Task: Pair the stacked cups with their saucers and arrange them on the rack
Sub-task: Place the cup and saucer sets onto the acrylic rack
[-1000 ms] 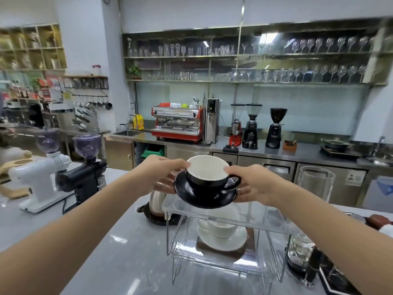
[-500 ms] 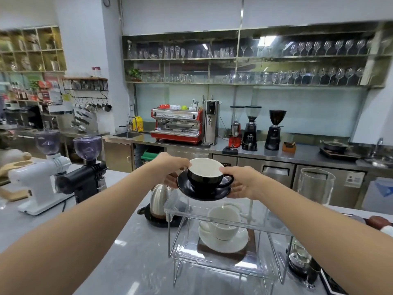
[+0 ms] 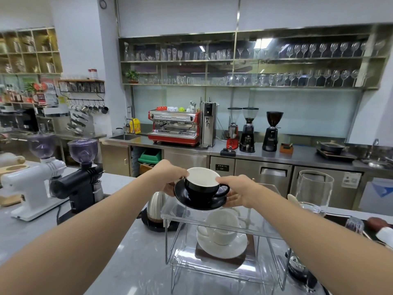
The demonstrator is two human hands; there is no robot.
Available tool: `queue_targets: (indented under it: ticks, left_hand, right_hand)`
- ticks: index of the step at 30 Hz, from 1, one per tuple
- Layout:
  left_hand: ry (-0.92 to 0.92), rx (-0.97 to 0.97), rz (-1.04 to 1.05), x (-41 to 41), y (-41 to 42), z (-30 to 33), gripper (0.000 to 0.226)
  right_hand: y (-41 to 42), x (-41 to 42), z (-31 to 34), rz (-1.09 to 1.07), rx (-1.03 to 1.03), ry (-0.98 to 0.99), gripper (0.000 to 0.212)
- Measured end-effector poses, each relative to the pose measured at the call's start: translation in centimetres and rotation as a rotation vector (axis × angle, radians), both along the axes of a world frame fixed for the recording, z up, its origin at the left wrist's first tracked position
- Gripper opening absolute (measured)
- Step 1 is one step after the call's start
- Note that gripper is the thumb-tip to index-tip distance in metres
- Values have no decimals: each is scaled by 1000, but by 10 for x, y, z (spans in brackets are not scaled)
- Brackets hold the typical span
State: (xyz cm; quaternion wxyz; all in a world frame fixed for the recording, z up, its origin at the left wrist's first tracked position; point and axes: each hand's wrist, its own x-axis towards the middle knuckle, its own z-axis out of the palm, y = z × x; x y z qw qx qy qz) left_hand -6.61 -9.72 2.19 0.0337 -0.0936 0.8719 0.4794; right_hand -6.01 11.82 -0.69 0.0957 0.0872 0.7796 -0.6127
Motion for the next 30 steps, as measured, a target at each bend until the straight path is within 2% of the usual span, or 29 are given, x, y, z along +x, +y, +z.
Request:
queue_targets:
  ticks: [12, 16, 24, 30]
  left_hand:
    - [-81, -81, 16, -9, 7, 7, 24]
    - [-83, -131, 11, -10, 10, 6, 28]
    - [-17, -215, 39, -8, 10, 1, 29]
    - [58, -225, 63, -7, 10, -6, 31]
  right_hand:
    - [2, -8, -1, 8, -4, -34, 41]
    - [3, -7, -1, 9, -4, -30, 38]
    - [3, -7, -2, 4, -27, -26, 41]
    - [3, -8, -4, -9, -46, -28, 52]
